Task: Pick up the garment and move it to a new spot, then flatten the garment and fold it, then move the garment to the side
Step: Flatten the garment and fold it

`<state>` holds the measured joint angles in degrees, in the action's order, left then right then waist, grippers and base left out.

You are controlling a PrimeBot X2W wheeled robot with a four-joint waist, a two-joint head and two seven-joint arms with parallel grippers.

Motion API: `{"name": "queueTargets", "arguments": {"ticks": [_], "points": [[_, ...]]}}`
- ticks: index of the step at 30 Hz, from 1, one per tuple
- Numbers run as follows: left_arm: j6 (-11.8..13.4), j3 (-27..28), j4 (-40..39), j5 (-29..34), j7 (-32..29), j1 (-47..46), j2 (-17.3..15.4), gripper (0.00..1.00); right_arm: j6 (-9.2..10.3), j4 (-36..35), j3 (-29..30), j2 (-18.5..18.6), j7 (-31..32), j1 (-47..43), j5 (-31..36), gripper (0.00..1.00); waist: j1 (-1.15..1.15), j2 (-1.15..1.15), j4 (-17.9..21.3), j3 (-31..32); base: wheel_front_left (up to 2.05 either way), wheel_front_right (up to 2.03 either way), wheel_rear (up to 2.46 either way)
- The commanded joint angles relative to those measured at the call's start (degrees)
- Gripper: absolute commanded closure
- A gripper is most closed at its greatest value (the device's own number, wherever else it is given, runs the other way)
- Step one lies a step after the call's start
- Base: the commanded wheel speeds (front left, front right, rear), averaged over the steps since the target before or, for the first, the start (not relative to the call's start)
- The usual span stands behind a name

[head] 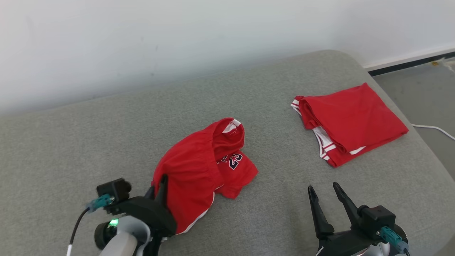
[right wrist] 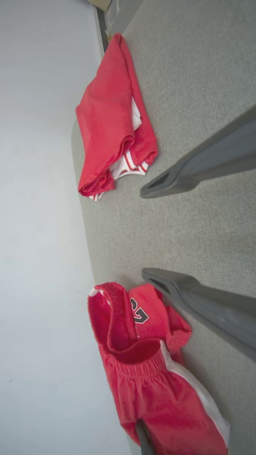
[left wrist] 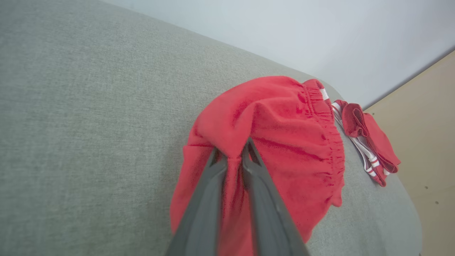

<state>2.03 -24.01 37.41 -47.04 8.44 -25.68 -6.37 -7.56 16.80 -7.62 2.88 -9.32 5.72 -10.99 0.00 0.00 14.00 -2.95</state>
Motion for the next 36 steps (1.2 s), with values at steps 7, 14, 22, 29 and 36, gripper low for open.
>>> {"name": "queueTargets", "arguments": {"ticks": [7,14,22,29,36], "points": [[1.26,0.89,2.45,0.60,3.02,1.89,-2.04,0.00,0.17,-0.34,0.03,0.01,0.39,-0.76,0.19,0.00,0.00,0.00,-2.36,0.56,0.00,0.00,0.00],[1.76,-4.97,-2.10,8.08,2.59,-0.30,-4.50,0.00,0.17,-0.26,0.24,0.01,0.64,-0.95,0.30,0.00,0.00,0.00,-3.13,1.90,0.00,0.00,0.00],[0.77,-14.33,-6.68,13.34,-7.25,-3.22,-2.65,0.00,0.17,-0.59,-0.71,0.01,0.72,-0.97,-0.14,0.00,0.00,0.00,-0.87,1.76,0.00,0.00,0.00],[5.37,-20.22,-1.03,20.50,-11.75,-5.70,-3.24,0.00,0.17,-0.64,-0.75,0.01,0.37,-0.17,-0.12,0.00,0.00,0.00,3.42,0.15,0.00,0.00,0.00],[7.65,-21.36,2.64,22.04,-13.95,-7.30,-3.59,0.00,0.17,-0.41,0.28,-0.02,-0.35,-0.54,-0.39,0.00,0.00,0.00,5.51,-1.53,0.00,0.00,0.00]]}}
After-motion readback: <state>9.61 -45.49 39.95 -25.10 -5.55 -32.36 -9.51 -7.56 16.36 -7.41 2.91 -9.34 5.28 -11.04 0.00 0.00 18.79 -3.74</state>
